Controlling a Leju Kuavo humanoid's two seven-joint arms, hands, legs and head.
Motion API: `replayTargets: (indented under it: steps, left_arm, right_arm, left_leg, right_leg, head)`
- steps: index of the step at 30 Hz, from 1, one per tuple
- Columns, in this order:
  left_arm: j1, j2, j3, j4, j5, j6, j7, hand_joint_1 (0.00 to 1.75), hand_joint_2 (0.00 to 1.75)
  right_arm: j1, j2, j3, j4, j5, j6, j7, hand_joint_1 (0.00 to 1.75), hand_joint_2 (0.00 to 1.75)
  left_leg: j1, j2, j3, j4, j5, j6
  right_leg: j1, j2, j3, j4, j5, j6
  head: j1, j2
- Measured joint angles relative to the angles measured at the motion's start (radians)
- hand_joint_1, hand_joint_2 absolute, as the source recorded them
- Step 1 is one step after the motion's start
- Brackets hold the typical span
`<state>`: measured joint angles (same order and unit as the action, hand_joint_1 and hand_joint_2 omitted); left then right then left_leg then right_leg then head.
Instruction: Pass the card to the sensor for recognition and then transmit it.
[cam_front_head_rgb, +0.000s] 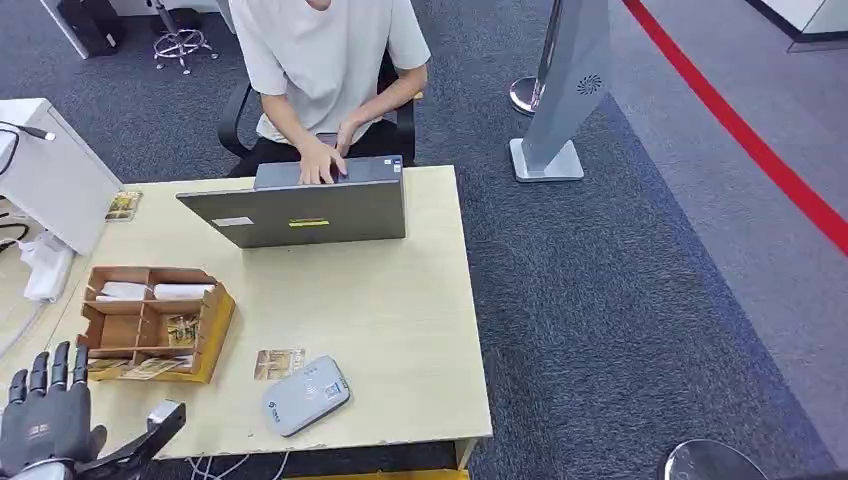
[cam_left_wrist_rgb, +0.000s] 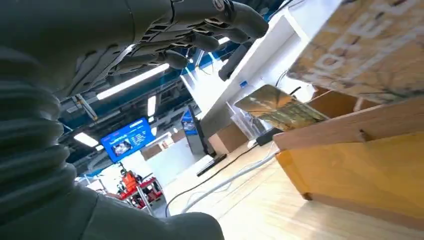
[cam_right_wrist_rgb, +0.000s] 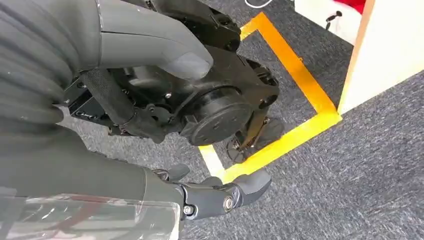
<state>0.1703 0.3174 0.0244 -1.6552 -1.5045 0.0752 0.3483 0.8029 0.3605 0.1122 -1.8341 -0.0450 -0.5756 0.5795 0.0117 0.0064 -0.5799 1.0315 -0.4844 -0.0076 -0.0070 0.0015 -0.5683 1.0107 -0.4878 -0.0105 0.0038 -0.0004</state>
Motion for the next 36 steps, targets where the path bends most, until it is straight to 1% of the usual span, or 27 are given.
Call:
replayTargets:
  steps: [3, 7, 13, 19, 26, 33, 36]
  left_arm:
    - [-0.007, 0.001, -0.013, 0.000, 0.000, 0.000, 0.010, 0.00, 1.75]
    - [-0.037, 0.007, -0.067, 0.000, 0.000, -0.009, 0.027, 0.00, 1.75]
    - [-0.081, 0.007, -0.146, 0.000, 0.000, -0.025, 0.036, 0.00, 1.75]
    - [-0.105, 0.007, -0.190, 0.000, 0.000, -0.042, 0.045, 0.00, 1.75]
    - [-0.106, 0.007, -0.198, 0.000, 0.000, -0.052, 0.045, 0.00, 1.75]
    - [-0.105, 0.008, -0.198, 0.000, 0.000, -0.058, 0.056, 0.00, 1.75]
    - [-0.101, 0.013, -0.197, 0.000, 0.000, -0.059, 0.064, 0.00, 1.75]
  right_arm:
    - [-0.001, 0.000, 0.000, 0.003, 0.000, -0.003, 0.000, 0.00, 1.75]
    - [-0.012, 0.000, -0.001, 0.012, 0.008, -0.002, -0.001, 0.00, 1.75]
    - [-0.023, 0.000, -0.003, 0.027, 0.011, 0.002, -0.011, 0.00, 1.75]
    - [-0.026, 0.000, 0.001, 0.035, 0.013, 0.009, -0.015, 0.00, 1.75]
    - [-0.024, 0.000, 0.008, 0.035, 0.013, 0.008, -0.015, 0.00, 1.75]
    - [-0.018, 0.000, 0.009, 0.030, 0.012, 0.010, -0.014, 0.00, 1.75]
    - [-0.015, 0.000, 0.009, 0.024, 0.008, 0.000, -0.014, 0.00, 1.75]
  left_leg:
    - [0.000, 0.000, 0.000, 0.000, 0.000, 0.000]
    - [0.000, 0.000, 0.000, 0.000, 0.000, 0.000]
    - [0.000, -0.001, 0.000, 0.000, 0.000, 0.000]
    - [0.000, 0.000, 0.000, 0.000, 0.000, 0.000]
    - [0.000, 0.000, 0.000, 0.000, 0.000, 0.000]
    - [0.000, 0.000, 0.000, 0.000, 0.000, 0.000]
    - [0.000, 0.000, 0.000, 0.000, 0.000, 0.000]
  right_leg:
    - [0.000, 0.000, 0.000, 0.000, 0.000, 0.000]
    - [0.000, -0.001, 0.000, 0.000, 0.000, 0.000]
    - [0.000, -0.001, 0.001, 0.000, 0.000, 0.000]
    - [0.000, 0.000, 0.000, 0.000, 0.000, 0.000]
    - [0.000, 0.000, 0.000, 0.000, 0.000, 0.000]
    - [0.000, 0.000, 0.001, 0.000, 0.000, 0.000]
    - [0.000, 0.000, 0.001, 0.000, 0.000, 0.000]
  head:
    - [0.000, 0.000]
    - [0.000, 0.000]
    - [0.000, 0.000]
    - [0.000, 0.000]
    - [0.000, 0.000]
    - [0.000, 0.000]
    - [0.000, 0.000]
